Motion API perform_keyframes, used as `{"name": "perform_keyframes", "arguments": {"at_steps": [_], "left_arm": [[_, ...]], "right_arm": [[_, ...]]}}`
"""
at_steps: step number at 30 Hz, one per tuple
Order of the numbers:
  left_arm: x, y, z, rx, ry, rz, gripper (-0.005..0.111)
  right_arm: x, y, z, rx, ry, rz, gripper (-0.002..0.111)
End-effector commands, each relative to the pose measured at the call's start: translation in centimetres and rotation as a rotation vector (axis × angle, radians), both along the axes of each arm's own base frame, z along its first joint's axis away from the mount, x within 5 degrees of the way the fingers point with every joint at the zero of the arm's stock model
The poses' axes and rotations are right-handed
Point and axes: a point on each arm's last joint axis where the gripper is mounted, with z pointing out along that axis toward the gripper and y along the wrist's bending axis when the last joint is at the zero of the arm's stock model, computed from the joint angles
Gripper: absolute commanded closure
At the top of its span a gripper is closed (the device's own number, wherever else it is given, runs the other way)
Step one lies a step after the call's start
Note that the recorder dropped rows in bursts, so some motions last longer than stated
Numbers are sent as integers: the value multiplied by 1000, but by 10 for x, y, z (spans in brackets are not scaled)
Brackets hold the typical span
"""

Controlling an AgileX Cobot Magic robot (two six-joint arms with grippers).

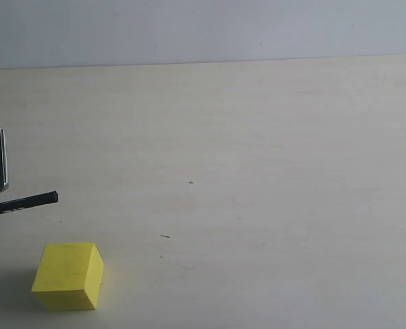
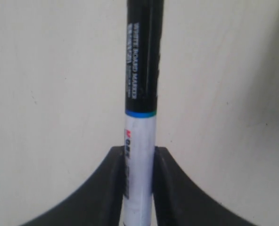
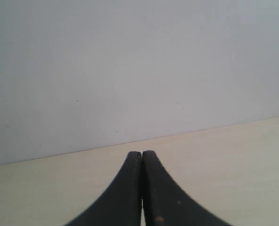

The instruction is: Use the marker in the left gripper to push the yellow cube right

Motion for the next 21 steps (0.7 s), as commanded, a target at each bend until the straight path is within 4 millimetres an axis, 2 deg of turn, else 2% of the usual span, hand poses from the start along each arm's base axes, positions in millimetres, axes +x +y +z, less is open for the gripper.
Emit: {"name": "perform_keyframes", "arguments": {"at_steps": [1,21], "left_arm": [[1,-2,0,-32,-23,18,107],[5,-4,1,-54,-63,38,107]], "right_arm": [[-1,0,0,0,-16,-6,108],[-1,0,0,0,-16,-6,108]]}}
